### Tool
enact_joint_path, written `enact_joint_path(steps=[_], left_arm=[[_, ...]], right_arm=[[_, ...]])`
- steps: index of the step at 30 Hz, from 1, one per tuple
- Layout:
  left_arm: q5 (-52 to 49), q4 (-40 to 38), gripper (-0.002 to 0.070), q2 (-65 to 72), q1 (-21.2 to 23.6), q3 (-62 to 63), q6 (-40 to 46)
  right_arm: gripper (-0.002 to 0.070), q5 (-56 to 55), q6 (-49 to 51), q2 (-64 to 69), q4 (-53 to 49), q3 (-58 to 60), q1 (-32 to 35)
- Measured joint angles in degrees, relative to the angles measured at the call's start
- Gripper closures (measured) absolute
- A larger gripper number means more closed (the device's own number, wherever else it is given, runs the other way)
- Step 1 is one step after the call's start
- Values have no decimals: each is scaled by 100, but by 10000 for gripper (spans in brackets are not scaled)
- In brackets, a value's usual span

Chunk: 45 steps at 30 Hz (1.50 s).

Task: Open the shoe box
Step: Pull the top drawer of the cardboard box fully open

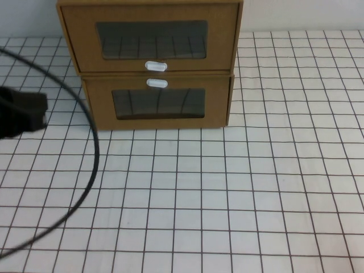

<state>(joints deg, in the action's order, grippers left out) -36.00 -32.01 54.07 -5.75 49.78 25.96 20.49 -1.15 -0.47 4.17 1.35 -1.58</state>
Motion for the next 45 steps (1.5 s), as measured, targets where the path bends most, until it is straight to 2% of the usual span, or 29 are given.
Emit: enact_joint_path(steps=[4,8,18,24,31,36,38,45], left_arm=[[-626,-537,679,1171,0,1357,723],[-1010,-750,679,2064,0,2747,1084],[-1867,-871,679,4254,0,5974,1155],[-2271,-1026,679,5402,-158,7293,1146],[-2477,-866,679,6089,-553,7879,1075],[-2490,-703,679,6271,-576,7894,999],[-2490,-538,679,6282,-576,7894,942],[-2490,-399,679,6282,-589,7936,894]], right_arm=[[689,0,0,0,0,0,0],[689,0,0,0,0,0,0],[689,0,0,0,0,0,0],[689,0,0,0,0,0,0],[689,0,0,0,0,0,0],[689,-126,0,0,31,0,0],[689,-330,0,0,393,0,0],[690,-1357,0,0,2714,0,0]])
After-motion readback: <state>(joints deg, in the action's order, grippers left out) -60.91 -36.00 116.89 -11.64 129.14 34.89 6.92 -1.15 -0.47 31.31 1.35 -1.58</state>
